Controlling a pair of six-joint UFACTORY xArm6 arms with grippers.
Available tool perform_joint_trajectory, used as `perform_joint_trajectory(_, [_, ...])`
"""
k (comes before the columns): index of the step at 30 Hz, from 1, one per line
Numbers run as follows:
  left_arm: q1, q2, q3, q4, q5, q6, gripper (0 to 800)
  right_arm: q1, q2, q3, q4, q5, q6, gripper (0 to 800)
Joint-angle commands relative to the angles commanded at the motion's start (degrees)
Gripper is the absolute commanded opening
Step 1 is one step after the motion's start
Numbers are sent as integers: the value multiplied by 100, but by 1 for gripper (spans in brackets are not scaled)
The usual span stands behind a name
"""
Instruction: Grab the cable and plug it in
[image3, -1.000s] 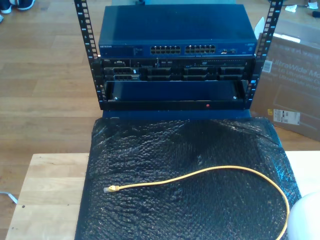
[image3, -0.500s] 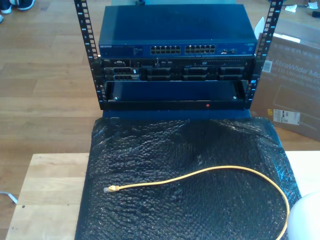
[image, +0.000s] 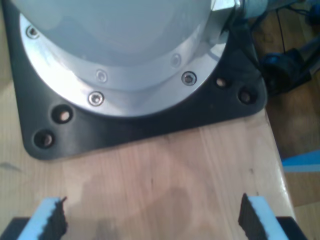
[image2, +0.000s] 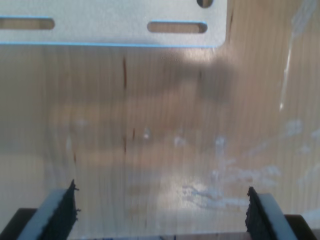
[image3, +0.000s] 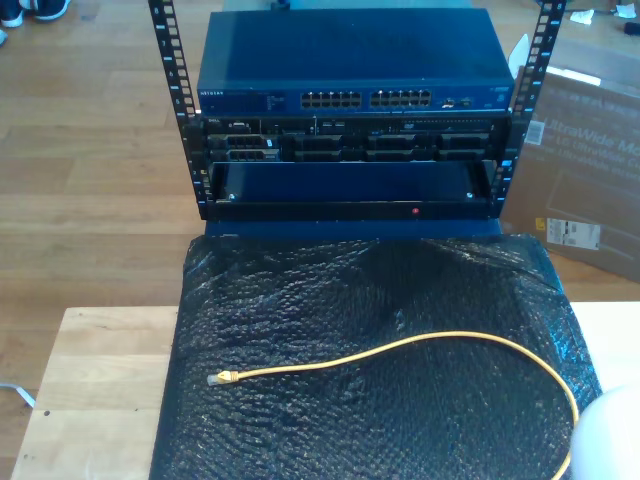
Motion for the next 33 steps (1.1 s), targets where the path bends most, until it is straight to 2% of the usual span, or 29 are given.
perform_joint_trajectory(8, [0,-35,-466,18,879,-105,800,0,-360,-158,0,237,264,792])
perform_joint_trajectory(15, [-9,-70,-607,26,1020,-255,800,-9,-334,-862,-18,1363,527,791])
perform_joint_trajectory(21, [-70,-88,-985,18,1477,-536,800,26,-334,-1565,0,2136,1099,782])
perform_joint_trajectory(25, [-440,-97,-1301,-35,1749,-774,800,211,-334,-2040,9,2611,1565,779])
perform_joint_trajectory(33, [-1415,-70,-1829,-185,2242,-1600,800,1442,-202,-2813,18,2892,2980,781])
